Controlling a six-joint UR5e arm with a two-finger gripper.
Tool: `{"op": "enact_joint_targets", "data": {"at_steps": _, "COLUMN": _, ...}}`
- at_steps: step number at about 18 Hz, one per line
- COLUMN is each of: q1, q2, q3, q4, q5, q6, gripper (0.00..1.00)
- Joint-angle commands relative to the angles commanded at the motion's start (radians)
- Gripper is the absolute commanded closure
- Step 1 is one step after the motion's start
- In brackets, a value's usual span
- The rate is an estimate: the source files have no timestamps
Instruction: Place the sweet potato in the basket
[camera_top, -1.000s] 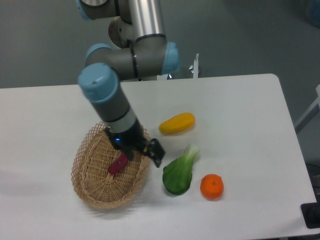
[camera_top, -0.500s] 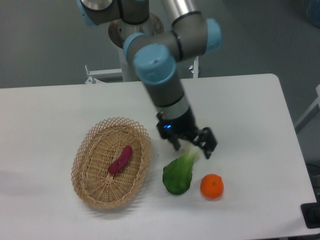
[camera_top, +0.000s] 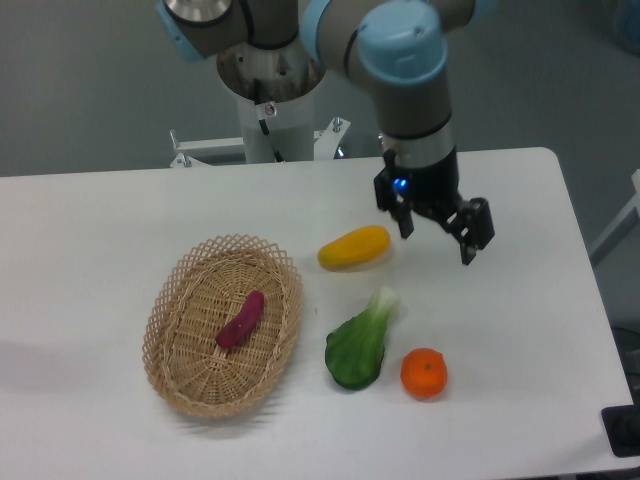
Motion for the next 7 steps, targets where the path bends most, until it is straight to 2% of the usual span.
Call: {"op": "enact_joint_targets", "data": {"at_steps": 7, "q1": 0.005, "q2": 0.000, "q3": -0.006, "q4": 0.003, "q5": -0.015, "q6": 0.020, "gripper": 0.00}}
